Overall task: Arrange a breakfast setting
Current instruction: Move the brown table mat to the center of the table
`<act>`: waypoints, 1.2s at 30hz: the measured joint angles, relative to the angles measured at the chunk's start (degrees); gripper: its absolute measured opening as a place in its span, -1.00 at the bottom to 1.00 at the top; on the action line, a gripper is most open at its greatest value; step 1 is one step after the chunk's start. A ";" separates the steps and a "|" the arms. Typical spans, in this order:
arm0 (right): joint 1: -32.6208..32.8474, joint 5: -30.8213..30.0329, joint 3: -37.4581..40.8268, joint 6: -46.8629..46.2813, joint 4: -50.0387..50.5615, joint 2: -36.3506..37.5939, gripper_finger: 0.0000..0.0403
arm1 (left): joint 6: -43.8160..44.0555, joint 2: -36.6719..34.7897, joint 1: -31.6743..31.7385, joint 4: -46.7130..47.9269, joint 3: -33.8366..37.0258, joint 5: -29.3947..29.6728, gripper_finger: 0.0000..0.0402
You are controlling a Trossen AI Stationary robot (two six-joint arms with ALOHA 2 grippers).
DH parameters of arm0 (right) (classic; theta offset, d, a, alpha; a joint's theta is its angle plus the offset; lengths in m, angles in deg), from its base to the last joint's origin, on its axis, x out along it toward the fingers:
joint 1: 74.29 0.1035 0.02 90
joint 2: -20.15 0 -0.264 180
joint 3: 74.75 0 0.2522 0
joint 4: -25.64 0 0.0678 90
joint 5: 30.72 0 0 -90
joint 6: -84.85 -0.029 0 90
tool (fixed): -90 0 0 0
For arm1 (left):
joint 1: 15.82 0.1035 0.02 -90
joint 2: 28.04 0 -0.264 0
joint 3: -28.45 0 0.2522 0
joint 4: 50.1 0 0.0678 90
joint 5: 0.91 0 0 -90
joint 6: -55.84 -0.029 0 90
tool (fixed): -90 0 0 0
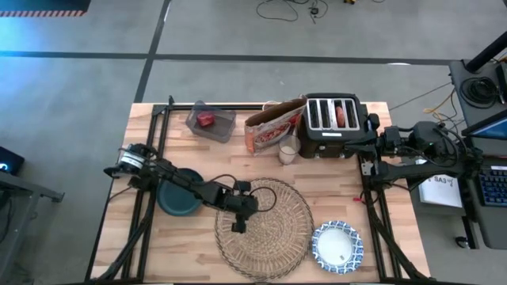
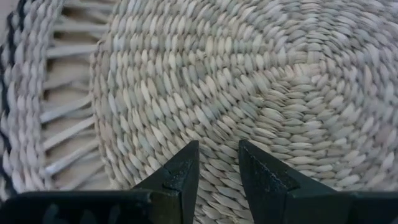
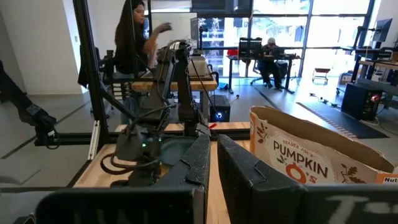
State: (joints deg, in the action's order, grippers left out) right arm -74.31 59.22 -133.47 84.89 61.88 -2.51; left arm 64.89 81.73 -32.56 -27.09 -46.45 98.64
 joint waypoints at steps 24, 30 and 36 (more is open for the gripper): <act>0.01 0.01 -0.01 0.00 0.00 -0.01 -0.89 | -5.10 -0.11 11.52 6.40 0.39 1.91 -0.52; 0.01 0.00 -0.01 0.00 0.00 -0.01 -0.89 | -5.43 -2.44 11.62 10.06 0.59 2.60 -0.52; 0.00 0.01 -0.01 0.00 0.00 -0.01 -0.89 | -5.55 -7.63 10.79 13.31 0.99 1.99 -0.52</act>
State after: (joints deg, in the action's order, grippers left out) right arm -74.31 59.23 -133.48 84.89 61.88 -2.52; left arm 59.34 74.10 -21.77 -13.78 -45.46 100.63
